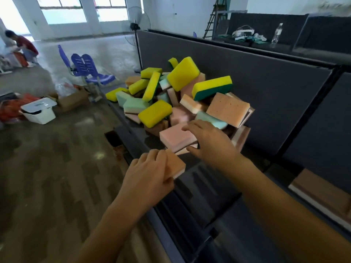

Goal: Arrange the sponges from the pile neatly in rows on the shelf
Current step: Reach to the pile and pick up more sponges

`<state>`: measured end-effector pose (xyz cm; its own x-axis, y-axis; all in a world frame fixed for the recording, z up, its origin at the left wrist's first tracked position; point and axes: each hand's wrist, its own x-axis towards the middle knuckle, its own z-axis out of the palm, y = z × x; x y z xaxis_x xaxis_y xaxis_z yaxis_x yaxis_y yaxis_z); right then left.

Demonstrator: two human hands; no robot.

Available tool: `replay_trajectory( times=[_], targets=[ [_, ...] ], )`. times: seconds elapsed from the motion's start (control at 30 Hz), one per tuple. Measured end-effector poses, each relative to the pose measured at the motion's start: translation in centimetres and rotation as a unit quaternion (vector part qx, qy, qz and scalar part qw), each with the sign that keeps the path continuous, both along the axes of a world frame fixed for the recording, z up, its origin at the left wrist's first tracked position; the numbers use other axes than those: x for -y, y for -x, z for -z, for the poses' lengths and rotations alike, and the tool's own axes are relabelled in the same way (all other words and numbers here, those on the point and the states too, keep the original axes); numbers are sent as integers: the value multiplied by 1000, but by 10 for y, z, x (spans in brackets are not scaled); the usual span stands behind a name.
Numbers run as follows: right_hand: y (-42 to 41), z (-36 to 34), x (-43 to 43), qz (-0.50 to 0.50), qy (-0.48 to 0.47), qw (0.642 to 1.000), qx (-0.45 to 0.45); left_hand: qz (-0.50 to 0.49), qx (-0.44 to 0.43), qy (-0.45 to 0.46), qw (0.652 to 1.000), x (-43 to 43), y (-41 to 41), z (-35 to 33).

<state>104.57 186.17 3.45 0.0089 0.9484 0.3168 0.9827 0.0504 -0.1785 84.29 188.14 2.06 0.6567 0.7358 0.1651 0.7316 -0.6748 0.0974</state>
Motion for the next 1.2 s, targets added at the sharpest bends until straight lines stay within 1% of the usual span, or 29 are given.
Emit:
replay_trajectory(
  times=[0.1,0.2,0.33,0.4,0.5,0.57,0.7,0.83,1.0,1.2],
  targets=[
    [2,4,-29,-35,41,998,19,2,-2,17,1000,-10,12,-2],
    [1,12,-50,-46,81,995,31,13,1,28,1000,-18,20,-1],
    [2,20,-61,-31,124,992,20,42,5,31,999,-31,31,-2],
    [6,18,-60,-14,124,992,34,57,7,35,998,-41,37,-4],
    [17,12,-54,43,103,992,64,80,11,42,996,-54,43,-6],
    [24,6,-45,75,77,993,57,94,14,44,994,-60,45,-6],
    [27,-3,-16,127,41,991,-14,143,35,51,988,-63,46,-8],
    [28,-2,34,185,-9,982,-34,212,66,56,973,-58,32,-9],
    [24,8,104,289,-29,956,-49,296,53,48,952,-37,-8,-2],
    [12,13,191,405,-34,912,-53,404,35,42,913,13,-61,0]
  ],
)
